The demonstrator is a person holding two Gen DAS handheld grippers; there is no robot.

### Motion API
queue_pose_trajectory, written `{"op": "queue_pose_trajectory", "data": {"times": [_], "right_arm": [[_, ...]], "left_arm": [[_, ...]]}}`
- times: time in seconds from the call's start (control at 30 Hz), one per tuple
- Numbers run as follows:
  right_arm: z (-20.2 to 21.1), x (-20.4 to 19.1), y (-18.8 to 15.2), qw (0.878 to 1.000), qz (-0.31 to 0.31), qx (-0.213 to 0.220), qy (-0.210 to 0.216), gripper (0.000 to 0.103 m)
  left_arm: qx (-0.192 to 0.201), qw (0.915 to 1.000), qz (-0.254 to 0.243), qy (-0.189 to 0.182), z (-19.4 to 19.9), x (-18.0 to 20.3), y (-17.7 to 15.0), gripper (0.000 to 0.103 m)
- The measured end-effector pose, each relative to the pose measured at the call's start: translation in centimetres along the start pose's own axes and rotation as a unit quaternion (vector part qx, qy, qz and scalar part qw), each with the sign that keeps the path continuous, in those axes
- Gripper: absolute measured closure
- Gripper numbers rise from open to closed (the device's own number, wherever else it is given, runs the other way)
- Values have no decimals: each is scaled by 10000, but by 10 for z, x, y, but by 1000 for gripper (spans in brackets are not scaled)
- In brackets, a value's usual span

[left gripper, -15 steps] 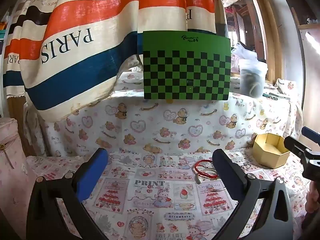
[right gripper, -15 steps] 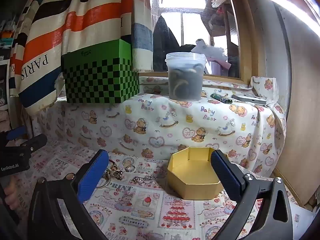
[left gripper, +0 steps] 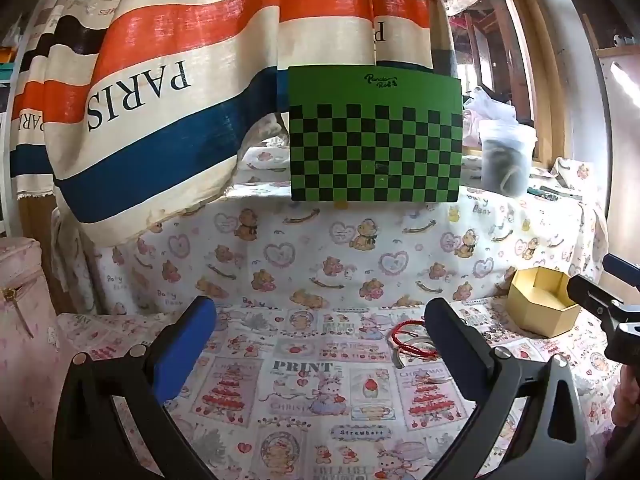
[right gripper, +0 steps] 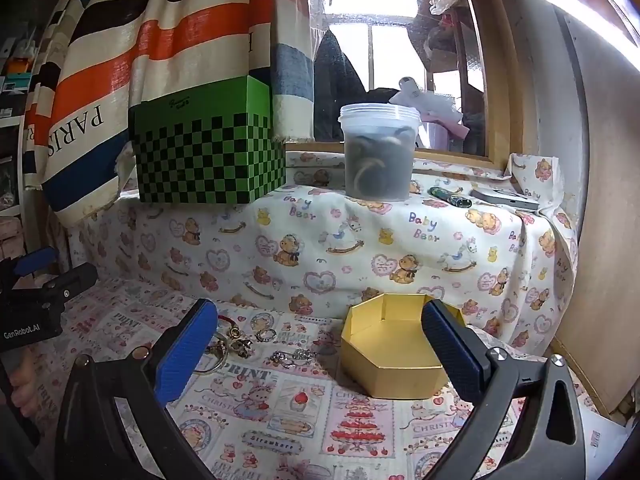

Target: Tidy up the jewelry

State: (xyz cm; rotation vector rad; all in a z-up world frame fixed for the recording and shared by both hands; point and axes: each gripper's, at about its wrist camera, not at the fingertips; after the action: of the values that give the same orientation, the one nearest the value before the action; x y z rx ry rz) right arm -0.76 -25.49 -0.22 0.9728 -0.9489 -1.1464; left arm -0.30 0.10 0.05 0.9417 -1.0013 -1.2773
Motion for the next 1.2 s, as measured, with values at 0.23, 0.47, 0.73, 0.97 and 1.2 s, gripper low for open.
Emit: {"op": "queue_pose_trajectory", "data": {"times": [0.23, 0.47, 0.73, 0.97, 1.2], "right_arm": [[0, 0, 0, 10000, 12, -5, 18, 0], [0, -1, 1, 10000, 8, -3, 27, 0], [-1, 0, -1, 10000, 10, -1, 51, 0], [-2, 0, 0, 10000, 14, -4, 66, 0], [-2, 1, 0, 10000, 14, -5, 66, 0]], "left_arm": [[13, 10000, 4, 8, 1, 0, -1, 0], [5, 10000, -4, 9, 0, 0, -2, 0], [-8, 10000, -3, 9, -1, -2, -4, 0], [-15, 10000, -4, 14, -1, -1, -3, 0], [-20, 10000, -4, 13, -1, -1, -3, 0]]}}
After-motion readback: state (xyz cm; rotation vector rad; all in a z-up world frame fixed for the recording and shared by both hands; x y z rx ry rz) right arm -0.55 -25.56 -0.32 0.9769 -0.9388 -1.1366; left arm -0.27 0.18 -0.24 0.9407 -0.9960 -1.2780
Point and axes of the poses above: each gripper's, at about its wrist camera, not at the fingertips, and z roughly against the way its jaws point, x to its right, y to its top, and after that the axes turned 4 degrees about z, right-handed
